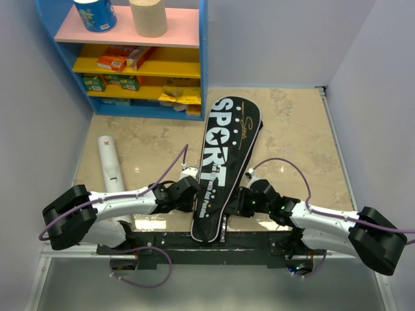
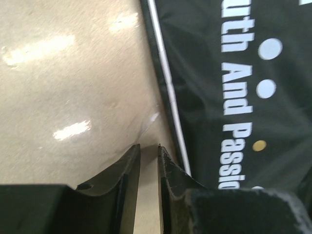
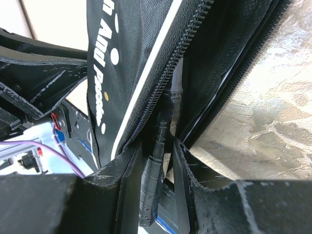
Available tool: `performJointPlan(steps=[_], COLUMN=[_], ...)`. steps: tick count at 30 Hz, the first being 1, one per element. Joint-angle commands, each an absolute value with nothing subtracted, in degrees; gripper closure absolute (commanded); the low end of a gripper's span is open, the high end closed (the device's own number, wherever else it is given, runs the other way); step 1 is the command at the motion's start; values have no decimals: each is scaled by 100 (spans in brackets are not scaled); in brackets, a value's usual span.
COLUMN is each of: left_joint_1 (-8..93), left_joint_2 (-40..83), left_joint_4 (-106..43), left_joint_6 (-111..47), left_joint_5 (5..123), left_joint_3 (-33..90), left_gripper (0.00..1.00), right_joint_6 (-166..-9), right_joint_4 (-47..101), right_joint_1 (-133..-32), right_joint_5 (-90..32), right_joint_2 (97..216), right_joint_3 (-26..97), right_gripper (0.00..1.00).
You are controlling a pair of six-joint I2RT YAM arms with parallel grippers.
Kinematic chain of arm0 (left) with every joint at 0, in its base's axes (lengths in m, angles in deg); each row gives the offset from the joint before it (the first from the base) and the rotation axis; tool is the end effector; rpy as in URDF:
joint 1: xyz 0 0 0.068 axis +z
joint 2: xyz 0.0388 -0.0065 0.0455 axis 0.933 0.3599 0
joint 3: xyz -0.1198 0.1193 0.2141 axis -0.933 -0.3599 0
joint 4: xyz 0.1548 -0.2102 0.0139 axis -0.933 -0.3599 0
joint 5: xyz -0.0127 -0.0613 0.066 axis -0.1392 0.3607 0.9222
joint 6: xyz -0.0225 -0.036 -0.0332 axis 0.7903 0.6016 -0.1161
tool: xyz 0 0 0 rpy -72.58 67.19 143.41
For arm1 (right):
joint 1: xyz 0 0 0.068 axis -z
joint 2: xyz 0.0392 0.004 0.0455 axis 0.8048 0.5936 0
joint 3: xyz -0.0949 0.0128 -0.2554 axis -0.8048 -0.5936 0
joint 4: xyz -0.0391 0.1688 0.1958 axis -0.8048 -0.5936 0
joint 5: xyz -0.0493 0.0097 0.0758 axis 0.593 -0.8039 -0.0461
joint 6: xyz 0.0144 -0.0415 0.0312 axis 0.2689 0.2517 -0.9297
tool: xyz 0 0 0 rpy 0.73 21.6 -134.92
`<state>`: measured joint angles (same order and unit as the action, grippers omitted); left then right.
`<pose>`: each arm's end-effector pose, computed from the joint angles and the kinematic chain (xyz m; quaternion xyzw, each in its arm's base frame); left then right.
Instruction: Pack up the badminton gear
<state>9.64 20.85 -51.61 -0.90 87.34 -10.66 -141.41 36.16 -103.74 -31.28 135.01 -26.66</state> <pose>0.1240 -0.1910 0.1545 0.1050 0.9535 -0.1187 0.2564 0.1139 0.1459 0.1381 0.0431 0.8958 0.4019 0.1847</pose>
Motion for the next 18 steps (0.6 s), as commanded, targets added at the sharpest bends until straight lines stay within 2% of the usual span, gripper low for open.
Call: performJointPlan(steps=[1, 7, 18], left_joint_1=[967, 958, 598], left_joint_2=[2306, 2421, 2745], left_joint_4=[-4628, -4030, -3423], left_joint_6=[-33, -7, 248], left_joint_5=[8370, 7816, 7517], left_joint_3=[-1273, -1589, -2003], left_gripper=[75, 83, 87], right_joint_6=[-14055, -14258, -14749], right_joint_4=[3887, 4441, 5187], right_joint_1=[-10386, -10386, -10386], right_joint_5=[-2805, -2656, -1996], right_joint_2=[13575, 13874, 14208], right_joint_3=[-2431, -2414, -2352], right_gripper=[84, 85, 88])
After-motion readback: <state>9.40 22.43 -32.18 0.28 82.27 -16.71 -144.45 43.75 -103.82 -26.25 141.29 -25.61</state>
